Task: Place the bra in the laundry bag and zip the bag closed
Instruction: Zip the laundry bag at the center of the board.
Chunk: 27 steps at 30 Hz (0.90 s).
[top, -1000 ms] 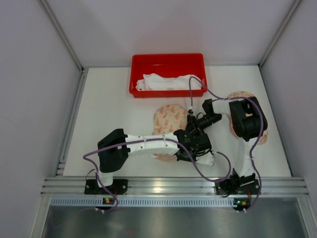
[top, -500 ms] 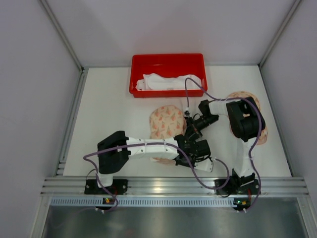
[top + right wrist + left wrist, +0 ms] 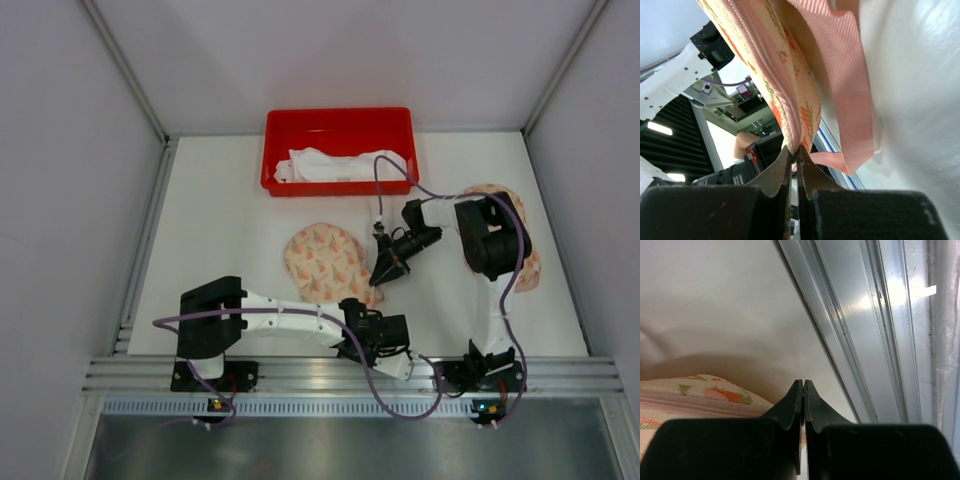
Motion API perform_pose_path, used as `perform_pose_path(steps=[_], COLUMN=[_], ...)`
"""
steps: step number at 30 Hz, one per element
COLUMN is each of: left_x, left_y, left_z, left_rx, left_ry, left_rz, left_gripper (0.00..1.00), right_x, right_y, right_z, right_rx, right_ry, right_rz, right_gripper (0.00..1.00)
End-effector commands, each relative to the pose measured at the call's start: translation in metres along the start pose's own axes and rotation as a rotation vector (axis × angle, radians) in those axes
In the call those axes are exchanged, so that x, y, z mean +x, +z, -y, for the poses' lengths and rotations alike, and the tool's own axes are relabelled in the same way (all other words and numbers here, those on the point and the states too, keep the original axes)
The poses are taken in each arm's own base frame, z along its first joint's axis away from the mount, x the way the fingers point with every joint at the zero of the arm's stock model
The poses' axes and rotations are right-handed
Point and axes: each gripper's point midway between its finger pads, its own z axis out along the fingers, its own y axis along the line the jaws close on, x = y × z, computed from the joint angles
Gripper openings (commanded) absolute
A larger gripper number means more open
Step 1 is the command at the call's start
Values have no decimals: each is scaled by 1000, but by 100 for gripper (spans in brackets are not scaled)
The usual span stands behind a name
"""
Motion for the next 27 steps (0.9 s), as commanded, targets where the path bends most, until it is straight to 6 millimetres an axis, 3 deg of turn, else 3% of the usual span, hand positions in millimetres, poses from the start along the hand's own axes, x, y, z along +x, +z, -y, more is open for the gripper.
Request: perform_pose_path(steps=[1, 3, 4, 7, 8, 14, 17, 24, 27], left_x=[-1, 0, -1, -9, -11, -26, -30, -36, -35], left_y=[-15, -15, -16, -22, -23, -29, -31, -30, -30], left_z=[31, 23, 17, -13, -21, -84, -100, -102, -101], left_rx=[100, 65, 40, -41, -54, -133, -155, -137, -131], left_ry=[-5, 2, 3, -45, -66, -220, -224, -156, -129], left_rz=[49, 35, 29, 31, 34, 79, 87, 105, 105], left_gripper=[0, 0, 0, 0, 0, 0, 0, 0, 0], right_x=[-33, -38, -36, -24, -19, 14, 17, 18, 22], right_y=[-20, -23, -23, -26, -26, -25, -24, -13, -3], right_z=[1, 1, -1, -7, -6, -3, -9, -22, -23], right_rx=[20, 32, 30, 30, 36, 19, -9, -79, -98], right_ry=[-119, -116, -107, -104, -103, -79, -85, -87, -85], right_rz=[88, 93, 87, 72, 62, 0, -4, -39, -71], right_gripper=[0, 5, 27, 56, 59, 63, 67, 62, 50])
